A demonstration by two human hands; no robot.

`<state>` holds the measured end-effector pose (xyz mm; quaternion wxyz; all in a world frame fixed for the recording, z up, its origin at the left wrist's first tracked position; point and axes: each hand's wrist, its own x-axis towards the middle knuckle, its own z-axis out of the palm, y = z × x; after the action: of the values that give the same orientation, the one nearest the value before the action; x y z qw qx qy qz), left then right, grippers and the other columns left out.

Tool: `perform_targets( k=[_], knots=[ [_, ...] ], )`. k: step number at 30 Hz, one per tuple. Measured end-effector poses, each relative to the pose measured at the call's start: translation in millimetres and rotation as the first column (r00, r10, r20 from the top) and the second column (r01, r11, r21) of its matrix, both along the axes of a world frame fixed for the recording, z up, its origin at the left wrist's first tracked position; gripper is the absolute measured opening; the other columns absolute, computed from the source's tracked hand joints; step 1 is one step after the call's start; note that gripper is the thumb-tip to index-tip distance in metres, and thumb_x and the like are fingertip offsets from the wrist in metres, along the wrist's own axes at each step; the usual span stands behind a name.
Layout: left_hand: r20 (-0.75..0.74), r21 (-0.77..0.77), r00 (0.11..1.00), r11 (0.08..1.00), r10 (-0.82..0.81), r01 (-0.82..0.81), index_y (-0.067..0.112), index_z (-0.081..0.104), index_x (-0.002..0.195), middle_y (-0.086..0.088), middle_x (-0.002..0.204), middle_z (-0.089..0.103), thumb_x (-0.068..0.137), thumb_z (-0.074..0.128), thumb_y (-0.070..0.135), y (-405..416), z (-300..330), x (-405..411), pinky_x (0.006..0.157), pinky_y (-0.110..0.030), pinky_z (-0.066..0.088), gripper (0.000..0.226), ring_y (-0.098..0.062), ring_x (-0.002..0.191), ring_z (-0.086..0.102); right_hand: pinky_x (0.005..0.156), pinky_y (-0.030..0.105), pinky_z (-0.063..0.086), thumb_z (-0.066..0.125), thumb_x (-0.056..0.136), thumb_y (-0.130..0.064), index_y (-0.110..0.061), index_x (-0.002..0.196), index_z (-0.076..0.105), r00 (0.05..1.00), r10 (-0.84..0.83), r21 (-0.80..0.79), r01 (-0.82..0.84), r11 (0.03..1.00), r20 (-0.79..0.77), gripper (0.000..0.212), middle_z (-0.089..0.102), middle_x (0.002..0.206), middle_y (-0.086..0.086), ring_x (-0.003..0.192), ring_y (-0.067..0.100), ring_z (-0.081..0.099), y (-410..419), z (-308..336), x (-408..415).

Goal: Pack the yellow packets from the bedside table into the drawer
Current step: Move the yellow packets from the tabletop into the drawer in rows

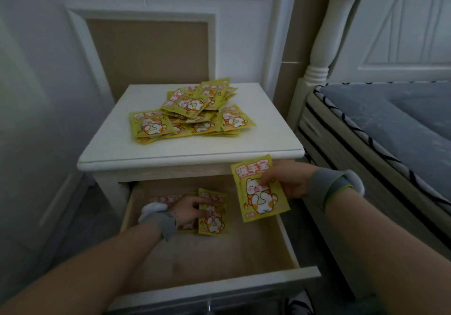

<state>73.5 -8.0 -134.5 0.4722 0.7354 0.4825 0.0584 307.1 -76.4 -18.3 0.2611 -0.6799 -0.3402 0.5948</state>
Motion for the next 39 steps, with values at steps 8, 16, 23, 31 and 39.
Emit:
perform_targets(
  k=[8,16,23,31,39],
  knots=[
    [-0.539,0.425,0.840,0.841,-0.061,0.334,0.043,0.039,0.140,-0.003,0.142,0.037,0.079,0.059,0.060,0.7,-14.2,7.0,0.106,-0.036,0.033,0.066,-0.030,0.131,0.033,0.082,0.047,0.053,0.050,0.089,0.006,0.000,0.126,0.052,0.999,-0.032,-0.023,0.032,0.999,0.008,0.038,0.063,0.121,0.023,0.109,0.037,0.063,1.3,-7.7,-1.4],
    [-0.569,0.452,0.819,0.804,-0.073,0.386,0.033,0.041,0.140,-0.001,0.144,0.033,0.088,0.051,0.051,-1.1,-8.1,19.9,0.102,-0.036,0.033,0.056,-0.030,0.129,0.031,0.089,0.051,0.053,0.052,0.086,0.006,-0.002,0.124,0.052,0.989,-0.023,-0.028,0.028,0.999,0.148,0.039,0.063,0.120,0.023,0.107,0.038,0.063,6.0,-13.9,-6.2],
    [-0.541,0.323,0.815,0.844,-0.206,0.428,0.035,0.058,0.125,-0.004,0.130,0.048,0.091,0.050,0.040,15.2,25.3,14.5,0.109,-0.033,0.030,0.035,-0.027,0.126,0.041,0.094,0.050,0.051,0.052,0.085,0.001,0.002,0.122,0.055,0.934,-0.066,0.022,0.062,0.998,0.352,0.037,0.060,0.122,0.022,0.110,0.037,0.060,20.2,-48.7,-21.4],
    [-0.349,0.252,0.907,0.909,-0.235,0.333,0.022,0.059,0.124,0.002,0.127,0.060,0.094,0.050,0.032,15.6,65.4,-7.4,0.088,-0.019,0.043,0.032,-0.012,0.109,0.057,0.099,0.035,0.045,0.048,0.092,-0.012,-0.011,0.140,0.036,0.870,-0.064,0.149,-0.010,0.989,0.488,0.049,0.049,0.131,0.013,0.119,0.031,0.049,31.3,-82.2,-38.7],
    [-0.394,0.184,0.874,0.907,-0.286,0.379,0.021,0.063,0.121,0.002,0.112,0.063,0.095,0.050,0.035,10.3,76.6,-12.5,0.081,-0.020,0.044,0.032,-0.011,0.093,0.058,0.116,0.041,0.025,0.052,0.092,-0.014,-0.007,0.150,0.012,0.673,0.036,0.072,-0.132,0.989,0.739,0.072,0.021,0.155,0.019,0.143,0.035,0.022,34.0,-98.3,-44.8]
  ],
)
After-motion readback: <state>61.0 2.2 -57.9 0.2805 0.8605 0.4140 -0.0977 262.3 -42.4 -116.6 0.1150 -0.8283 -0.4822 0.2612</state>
